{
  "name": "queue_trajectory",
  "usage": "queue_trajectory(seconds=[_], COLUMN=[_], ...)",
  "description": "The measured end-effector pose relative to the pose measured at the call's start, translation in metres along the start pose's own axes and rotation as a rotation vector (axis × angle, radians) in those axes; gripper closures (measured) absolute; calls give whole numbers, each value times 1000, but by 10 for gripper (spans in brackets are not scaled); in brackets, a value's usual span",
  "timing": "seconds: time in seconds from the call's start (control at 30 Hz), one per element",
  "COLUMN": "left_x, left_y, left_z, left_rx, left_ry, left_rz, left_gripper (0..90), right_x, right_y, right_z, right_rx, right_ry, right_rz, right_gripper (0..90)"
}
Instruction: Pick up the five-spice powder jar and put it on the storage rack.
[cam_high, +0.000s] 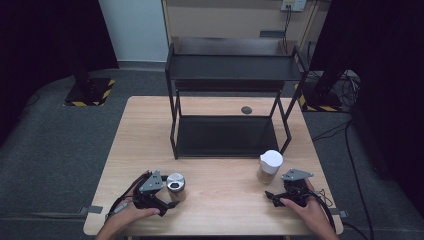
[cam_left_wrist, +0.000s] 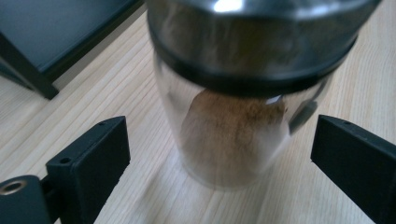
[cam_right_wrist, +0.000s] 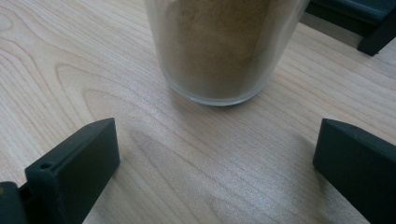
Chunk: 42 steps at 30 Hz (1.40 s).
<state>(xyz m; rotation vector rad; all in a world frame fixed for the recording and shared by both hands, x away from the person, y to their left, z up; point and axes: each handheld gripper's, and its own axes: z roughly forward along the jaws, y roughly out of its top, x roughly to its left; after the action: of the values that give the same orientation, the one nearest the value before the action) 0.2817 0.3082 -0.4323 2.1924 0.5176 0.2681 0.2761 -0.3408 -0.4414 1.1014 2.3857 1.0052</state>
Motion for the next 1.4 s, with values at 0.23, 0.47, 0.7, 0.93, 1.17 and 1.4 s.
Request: queue_trajectory(seconds=[0.23,0.47,0.7,0.93,1.17,1.4], left_x=[-1,-2,3,4,5,9], left_y=[2,3,0,-1,1,24], left_z=[7,14,15,14,10,13], left_rx=[-2,-9,-25,-33,-39,-65], left_ry=[-9,-17,-31,-36,-67,-79], left_rz=[2,17,22,15,13,52], left_gripper=[46,96,238,294,295,295], right_x=[0,0,0,0,0,0], right_y=[0,0,0,0,0,0], right_z=[0,0,0,0,0,0], right_rx=[0,0,0,0,0,0], right_ry=[0,0,0,0,0,0], right_rz=[0,0,0,0,0,0], right_gripper=[10,10,10,10,10,10])
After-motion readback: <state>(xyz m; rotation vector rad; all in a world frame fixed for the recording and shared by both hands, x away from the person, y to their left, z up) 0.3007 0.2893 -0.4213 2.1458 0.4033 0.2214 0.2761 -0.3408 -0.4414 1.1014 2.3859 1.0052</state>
